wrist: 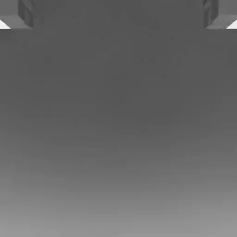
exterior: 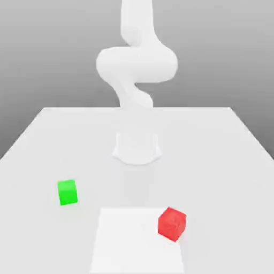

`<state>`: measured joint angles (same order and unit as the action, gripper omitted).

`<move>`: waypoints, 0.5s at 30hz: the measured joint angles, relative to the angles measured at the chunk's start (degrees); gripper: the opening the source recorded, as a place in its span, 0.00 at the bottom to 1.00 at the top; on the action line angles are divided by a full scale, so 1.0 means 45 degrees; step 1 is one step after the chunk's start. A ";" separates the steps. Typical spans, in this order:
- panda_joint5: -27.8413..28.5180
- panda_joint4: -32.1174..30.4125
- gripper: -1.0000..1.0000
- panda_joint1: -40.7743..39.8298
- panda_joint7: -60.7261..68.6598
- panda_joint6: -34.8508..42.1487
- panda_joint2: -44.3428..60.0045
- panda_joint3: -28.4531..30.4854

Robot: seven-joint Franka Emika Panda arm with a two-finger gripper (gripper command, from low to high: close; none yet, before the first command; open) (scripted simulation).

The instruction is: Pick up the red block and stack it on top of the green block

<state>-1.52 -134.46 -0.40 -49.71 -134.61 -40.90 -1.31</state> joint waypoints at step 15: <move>-0.0591 -0.3742 0.50 -0.0528 -0.6619 -0.4022 0.7023 -0.2574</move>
<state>-4.18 -151.30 -2.77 -79.49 -152.71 -9.29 -12.89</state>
